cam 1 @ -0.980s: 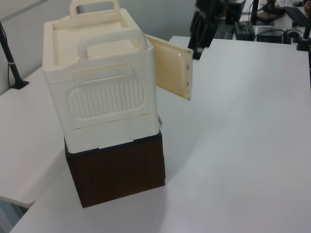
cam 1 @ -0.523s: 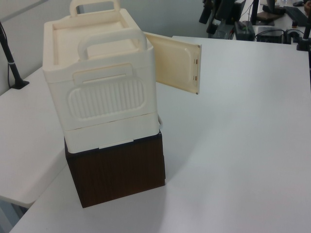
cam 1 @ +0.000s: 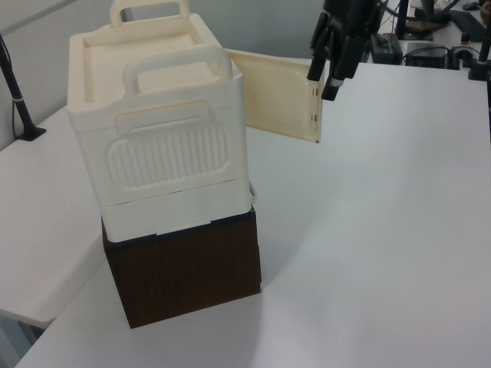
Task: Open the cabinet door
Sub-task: 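Pull the door edge outward, swinging the door open on its hinge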
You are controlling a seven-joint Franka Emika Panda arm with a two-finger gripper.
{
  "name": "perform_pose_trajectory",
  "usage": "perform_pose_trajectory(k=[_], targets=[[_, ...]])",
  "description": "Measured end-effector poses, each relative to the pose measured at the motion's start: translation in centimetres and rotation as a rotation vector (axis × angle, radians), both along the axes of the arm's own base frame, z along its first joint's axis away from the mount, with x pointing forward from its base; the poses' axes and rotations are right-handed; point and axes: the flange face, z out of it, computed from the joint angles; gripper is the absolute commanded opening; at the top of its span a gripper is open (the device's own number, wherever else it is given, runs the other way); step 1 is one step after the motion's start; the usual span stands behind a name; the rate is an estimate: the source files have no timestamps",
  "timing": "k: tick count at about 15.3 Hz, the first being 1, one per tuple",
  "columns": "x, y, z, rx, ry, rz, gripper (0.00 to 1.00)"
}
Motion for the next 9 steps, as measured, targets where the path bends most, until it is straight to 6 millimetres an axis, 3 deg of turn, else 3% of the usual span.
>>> perform_pose_trajectory(k=[4, 5, 9], targets=[[2.8, -5.0, -0.5, -0.009, 0.011, -0.096, 0.95], [3.2, -6.0, -0.6, -0.023, 0.017, -0.112, 1.0], [4.5, -11.2, -1.4, -0.086, 0.08, -0.202, 1.0]])
